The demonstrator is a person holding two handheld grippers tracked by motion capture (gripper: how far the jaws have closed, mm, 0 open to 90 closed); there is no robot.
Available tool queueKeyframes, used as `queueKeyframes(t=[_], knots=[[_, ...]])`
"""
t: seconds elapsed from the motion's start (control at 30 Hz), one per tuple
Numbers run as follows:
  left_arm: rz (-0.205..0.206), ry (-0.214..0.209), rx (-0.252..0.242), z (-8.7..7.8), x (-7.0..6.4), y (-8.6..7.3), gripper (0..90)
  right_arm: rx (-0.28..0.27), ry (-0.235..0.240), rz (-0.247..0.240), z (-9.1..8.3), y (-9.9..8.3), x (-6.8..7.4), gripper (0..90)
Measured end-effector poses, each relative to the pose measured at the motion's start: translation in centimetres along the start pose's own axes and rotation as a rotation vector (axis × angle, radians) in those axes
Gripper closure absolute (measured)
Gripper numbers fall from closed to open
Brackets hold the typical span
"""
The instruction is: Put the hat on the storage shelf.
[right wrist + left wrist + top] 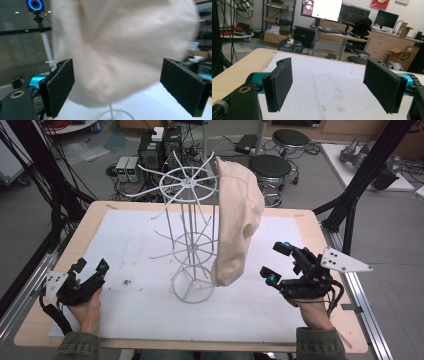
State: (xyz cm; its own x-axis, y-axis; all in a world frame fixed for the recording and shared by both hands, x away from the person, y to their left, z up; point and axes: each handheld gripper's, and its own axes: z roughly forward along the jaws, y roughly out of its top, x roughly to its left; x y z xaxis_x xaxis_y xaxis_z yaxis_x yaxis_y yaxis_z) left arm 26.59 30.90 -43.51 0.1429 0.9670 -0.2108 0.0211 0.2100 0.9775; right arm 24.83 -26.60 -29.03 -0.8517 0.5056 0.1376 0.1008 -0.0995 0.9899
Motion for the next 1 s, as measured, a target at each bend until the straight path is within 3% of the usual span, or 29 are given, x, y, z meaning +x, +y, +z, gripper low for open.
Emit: queueKeyframes(t=[0.27,0.7,0.9,1.0], knots=[[-0.001,0.0,-0.001,-0.1,-0.1,0.0,23.3,0.013,-0.149,0.012,-2.2,-3.1,-0.8,11.4],[-0.003,0.002,-0.006,-0.3,0.1,0.1,23.3,0.098,-0.23,0.053,-3.9,-7.6,-2.1,11.7],[-0.004,0.004,-0.007,-0.4,0.1,0.1,23.3,0.118,-0.307,0.042,-4.3,-9.8,-2.5,11.7],[-0.004,0.003,-0.007,-0.4,0.1,0.1,23.3,0.139,-0.374,0.027,-4.5,-11.0,-2.7,11.7]])
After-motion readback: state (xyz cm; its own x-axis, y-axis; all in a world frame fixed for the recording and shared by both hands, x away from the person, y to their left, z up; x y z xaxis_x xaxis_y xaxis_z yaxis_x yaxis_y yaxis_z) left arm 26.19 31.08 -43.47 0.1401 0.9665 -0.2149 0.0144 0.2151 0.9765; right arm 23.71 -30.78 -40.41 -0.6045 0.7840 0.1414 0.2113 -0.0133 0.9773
